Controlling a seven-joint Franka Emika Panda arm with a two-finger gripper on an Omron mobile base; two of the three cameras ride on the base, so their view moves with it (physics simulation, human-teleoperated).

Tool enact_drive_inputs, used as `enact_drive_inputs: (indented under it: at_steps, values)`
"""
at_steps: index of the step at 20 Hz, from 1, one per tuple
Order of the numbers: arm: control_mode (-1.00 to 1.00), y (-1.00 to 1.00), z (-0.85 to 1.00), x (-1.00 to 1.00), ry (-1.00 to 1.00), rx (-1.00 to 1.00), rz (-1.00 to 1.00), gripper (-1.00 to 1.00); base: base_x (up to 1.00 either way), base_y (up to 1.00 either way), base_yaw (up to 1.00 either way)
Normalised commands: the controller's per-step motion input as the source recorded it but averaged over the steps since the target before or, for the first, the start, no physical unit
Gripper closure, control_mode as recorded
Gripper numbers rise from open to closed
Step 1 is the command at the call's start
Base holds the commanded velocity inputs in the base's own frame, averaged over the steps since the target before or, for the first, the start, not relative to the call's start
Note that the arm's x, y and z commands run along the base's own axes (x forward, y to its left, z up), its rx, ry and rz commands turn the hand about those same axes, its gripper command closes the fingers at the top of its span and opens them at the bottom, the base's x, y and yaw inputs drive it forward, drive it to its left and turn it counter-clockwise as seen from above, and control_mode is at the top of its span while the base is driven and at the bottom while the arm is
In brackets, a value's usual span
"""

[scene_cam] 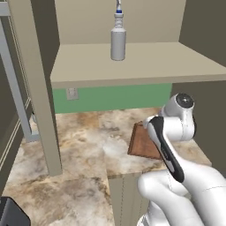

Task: Move the cutting board and knife to the sink. Then move spray from the cabinet to the counter.

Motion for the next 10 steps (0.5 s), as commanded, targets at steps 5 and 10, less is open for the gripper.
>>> enact_drive_inputs:
  at_steps: [5, 10]
  values:
    - [-1.0, -0.05, -0.3, 0.68, 0.0, 0.0, 0.0, -1.0, 0.0, 0.0, 0.0]
    - [-1.0, -0.02, -0.2, 0.66, 0.0, 0.0, 0.0, -1.0, 0.0, 0.0, 0.0]
